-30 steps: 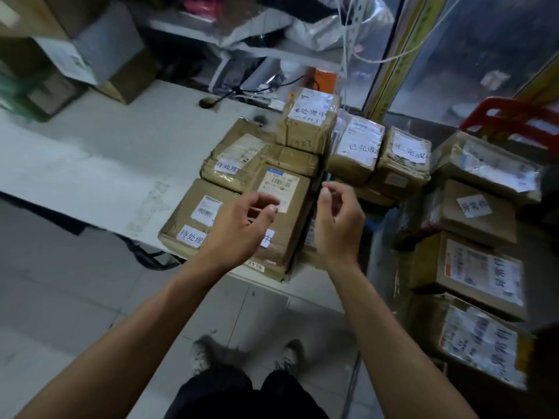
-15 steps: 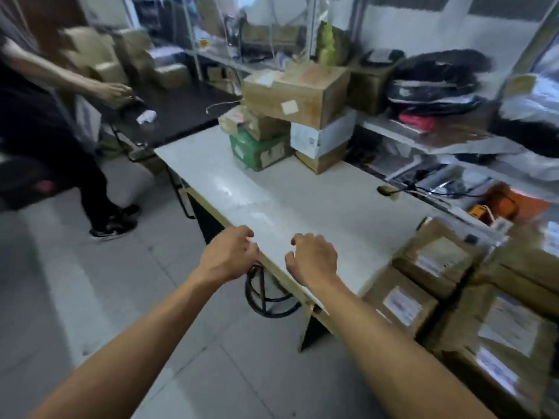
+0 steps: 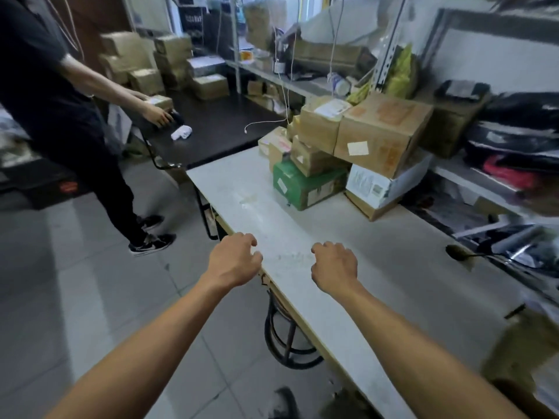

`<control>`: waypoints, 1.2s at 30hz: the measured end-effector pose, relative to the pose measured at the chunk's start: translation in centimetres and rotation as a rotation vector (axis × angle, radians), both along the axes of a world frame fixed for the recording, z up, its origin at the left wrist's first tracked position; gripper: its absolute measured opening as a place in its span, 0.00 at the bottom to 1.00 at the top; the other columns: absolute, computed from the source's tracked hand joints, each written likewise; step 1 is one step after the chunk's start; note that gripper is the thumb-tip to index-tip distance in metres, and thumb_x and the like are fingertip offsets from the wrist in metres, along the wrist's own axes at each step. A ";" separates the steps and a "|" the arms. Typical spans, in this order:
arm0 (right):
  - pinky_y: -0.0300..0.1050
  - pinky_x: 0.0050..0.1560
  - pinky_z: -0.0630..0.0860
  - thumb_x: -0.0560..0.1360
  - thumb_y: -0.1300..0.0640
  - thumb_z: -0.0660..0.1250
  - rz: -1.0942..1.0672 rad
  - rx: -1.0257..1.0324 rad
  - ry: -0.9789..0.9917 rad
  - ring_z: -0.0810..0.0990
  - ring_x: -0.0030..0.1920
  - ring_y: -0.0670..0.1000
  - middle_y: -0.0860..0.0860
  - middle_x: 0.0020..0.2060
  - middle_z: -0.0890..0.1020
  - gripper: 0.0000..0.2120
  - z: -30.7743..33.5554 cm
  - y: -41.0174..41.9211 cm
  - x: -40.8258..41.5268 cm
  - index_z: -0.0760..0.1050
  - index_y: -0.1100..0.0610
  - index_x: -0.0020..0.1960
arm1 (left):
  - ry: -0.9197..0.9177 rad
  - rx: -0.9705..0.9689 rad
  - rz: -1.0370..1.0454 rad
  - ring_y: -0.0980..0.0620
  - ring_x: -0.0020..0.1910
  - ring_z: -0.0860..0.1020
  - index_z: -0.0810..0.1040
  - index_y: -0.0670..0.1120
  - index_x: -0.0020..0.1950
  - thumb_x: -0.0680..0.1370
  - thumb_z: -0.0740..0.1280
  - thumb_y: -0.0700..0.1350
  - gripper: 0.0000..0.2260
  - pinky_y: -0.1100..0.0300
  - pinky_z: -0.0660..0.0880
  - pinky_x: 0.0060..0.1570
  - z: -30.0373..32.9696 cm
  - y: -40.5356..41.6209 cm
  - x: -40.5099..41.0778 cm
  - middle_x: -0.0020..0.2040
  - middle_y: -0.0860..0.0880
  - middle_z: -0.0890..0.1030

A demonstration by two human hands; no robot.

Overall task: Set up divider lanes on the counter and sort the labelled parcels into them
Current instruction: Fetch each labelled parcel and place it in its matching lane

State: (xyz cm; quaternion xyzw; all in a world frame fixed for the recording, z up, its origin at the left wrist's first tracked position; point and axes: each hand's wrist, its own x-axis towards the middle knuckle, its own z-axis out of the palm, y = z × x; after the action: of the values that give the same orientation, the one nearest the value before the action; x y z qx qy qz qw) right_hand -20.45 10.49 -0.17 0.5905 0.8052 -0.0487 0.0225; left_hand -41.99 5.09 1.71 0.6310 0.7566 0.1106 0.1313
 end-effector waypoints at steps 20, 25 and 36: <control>0.49 0.55 0.74 0.78 0.57 0.62 -0.044 -0.067 0.006 0.78 0.60 0.57 0.52 0.59 0.81 0.14 -2.3 24.8 -22.3 0.77 0.54 0.63 | -0.059 -0.060 -0.019 0.48 0.65 0.75 0.75 0.49 0.70 0.82 0.60 0.53 0.18 0.52 0.74 0.58 -3.1 26.2 -21.8 0.66 0.50 0.78; 0.50 0.54 0.74 0.77 0.56 0.63 -0.218 -0.050 0.133 0.77 0.59 0.56 0.51 0.58 0.81 0.17 -0.9 28.9 -25.3 0.77 0.53 0.65 | -0.092 -0.090 -0.178 0.49 0.65 0.75 0.75 0.50 0.70 0.82 0.61 0.54 0.18 0.52 0.74 0.60 -2.8 33.3 -24.6 0.66 0.50 0.77; 0.54 0.70 0.71 0.78 0.58 0.69 -0.491 -0.147 0.425 0.68 0.74 0.61 0.56 0.79 0.57 0.31 0.6 42.1 -26.9 0.62 0.51 0.78 | -0.270 -0.166 -0.342 0.51 0.60 0.79 0.78 0.50 0.66 0.81 0.63 0.53 0.15 0.53 0.76 0.58 -3.9 46.9 -24.7 0.63 0.51 0.80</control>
State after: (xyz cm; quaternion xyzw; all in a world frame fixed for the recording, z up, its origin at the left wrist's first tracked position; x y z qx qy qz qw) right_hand -47.34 52.55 0.46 0.7403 0.6200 -0.2328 -0.1158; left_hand -66.68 51.96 -2.22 0.7166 0.6206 0.1075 0.2996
